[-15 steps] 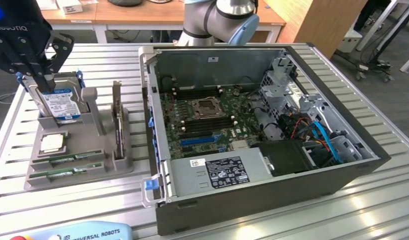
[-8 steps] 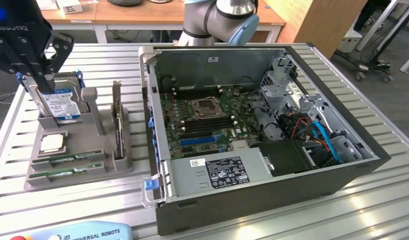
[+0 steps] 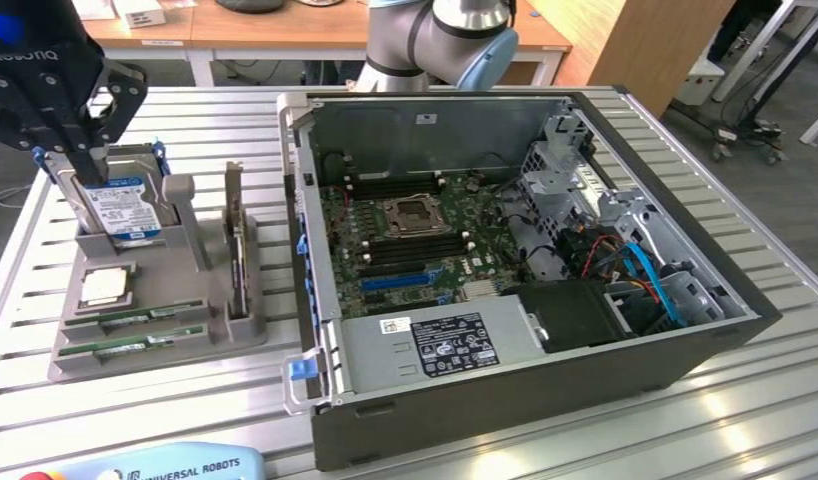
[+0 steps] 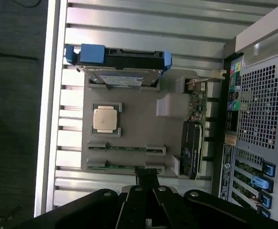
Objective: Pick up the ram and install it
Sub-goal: 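Pick up the ram and move it above insertion slot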
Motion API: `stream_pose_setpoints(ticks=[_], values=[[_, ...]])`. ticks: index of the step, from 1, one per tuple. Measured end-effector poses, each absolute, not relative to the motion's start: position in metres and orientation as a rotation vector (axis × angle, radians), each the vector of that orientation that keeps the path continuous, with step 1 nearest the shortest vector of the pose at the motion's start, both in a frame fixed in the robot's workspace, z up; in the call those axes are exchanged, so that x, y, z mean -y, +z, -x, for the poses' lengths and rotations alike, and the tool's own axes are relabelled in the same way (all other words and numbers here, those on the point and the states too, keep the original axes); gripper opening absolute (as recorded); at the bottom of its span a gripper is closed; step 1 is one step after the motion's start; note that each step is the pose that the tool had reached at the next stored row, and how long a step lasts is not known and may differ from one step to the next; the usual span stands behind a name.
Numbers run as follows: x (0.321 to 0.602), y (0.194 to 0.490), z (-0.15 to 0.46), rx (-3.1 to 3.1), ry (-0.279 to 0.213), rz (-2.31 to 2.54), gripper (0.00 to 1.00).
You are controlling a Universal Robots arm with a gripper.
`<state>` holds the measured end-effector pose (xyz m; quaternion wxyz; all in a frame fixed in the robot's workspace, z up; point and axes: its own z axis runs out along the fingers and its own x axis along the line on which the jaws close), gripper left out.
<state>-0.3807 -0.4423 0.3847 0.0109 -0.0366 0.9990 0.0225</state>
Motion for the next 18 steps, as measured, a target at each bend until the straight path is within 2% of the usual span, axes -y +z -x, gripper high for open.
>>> stream_pose_setpoints(ticks=[18], values=[[0.4423,0.3841,0.3807,-3.071,0.074,0.582,0.1]])
